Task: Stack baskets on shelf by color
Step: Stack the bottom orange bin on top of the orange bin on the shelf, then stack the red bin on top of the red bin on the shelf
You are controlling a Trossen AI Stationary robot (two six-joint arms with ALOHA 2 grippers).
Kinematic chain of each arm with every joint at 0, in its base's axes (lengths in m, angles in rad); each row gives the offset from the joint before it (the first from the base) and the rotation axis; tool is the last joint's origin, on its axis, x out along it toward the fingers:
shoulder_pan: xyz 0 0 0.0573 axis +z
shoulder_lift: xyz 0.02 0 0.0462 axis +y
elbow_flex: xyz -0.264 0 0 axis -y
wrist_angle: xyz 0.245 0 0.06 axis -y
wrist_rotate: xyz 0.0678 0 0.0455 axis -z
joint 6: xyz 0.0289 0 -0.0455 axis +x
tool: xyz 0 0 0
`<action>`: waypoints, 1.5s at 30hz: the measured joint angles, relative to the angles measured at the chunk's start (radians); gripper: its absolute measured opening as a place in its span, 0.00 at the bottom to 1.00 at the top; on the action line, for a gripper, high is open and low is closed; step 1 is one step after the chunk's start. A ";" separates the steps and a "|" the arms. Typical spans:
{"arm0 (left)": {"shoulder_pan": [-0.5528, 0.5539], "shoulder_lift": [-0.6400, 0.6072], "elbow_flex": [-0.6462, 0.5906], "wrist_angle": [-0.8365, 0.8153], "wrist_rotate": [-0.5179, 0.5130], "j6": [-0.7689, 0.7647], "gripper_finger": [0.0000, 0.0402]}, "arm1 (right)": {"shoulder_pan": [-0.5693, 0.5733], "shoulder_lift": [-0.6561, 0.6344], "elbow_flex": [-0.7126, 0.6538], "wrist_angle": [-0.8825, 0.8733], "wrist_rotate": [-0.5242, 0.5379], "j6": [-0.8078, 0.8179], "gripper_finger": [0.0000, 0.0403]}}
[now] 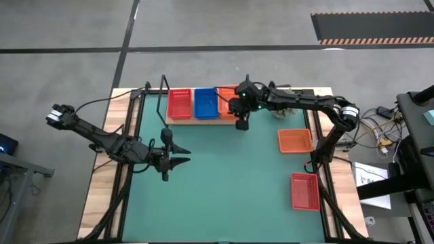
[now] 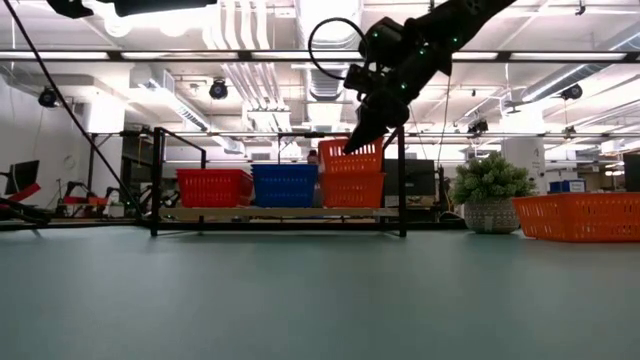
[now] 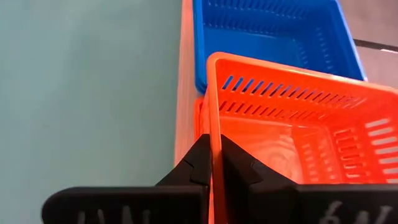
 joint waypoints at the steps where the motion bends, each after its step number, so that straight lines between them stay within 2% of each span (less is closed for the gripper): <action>1: 0.000 0.001 0.000 0.003 0.000 0.000 0.26 | 0.000 0.000 -0.003 0.002 0.000 0.003 0.02; 9: 0.000 0.018 0.000 0.021 -0.001 -0.001 0.26 | 0.000 0.000 -0.011 0.005 -0.001 0.013 0.03; 20: 0.001 0.038 -0.001 0.037 -0.008 -0.002 0.26 | 0.004 -0.009 -0.001 -0.022 -0.001 0.067 0.23; 25: 0.001 0.044 -0.001 0.056 -0.012 -0.001 0.26 | 0.031 -0.019 0.053 -0.077 0.000 0.091 0.27; 28: 0.001 0.044 -0.001 0.085 -0.021 0.003 0.26 | 0.052 -0.020 0.055 -0.061 0.003 0.081 0.24; 31: 0.001 0.045 -0.002 0.098 -0.021 0.000 0.26 | 0.086 -0.022 0.055 -0.059 0.008 0.078 0.17; 35: 0.001 0.046 -0.016 0.097 -0.021 -0.020 0.26 | 0.192 -0.057 0.055 -0.058 0.008 0.079 0.05; 37: 0.001 0.046 -0.017 0.097 -0.021 -0.028 0.26 | 0.254 -0.080 0.055 -0.068 0.005 0.102 0.03; 40: 0.001 0.046 -0.017 0.098 -0.021 -0.029 0.26 | 0.340 -0.115 0.055 -0.100 0.023 0.194 0.03; 45: 0.001 0.046 -0.018 0.097 -0.021 -0.029 0.26 | 0.454 -0.149 0.055 -0.161 0.025 0.490 0.03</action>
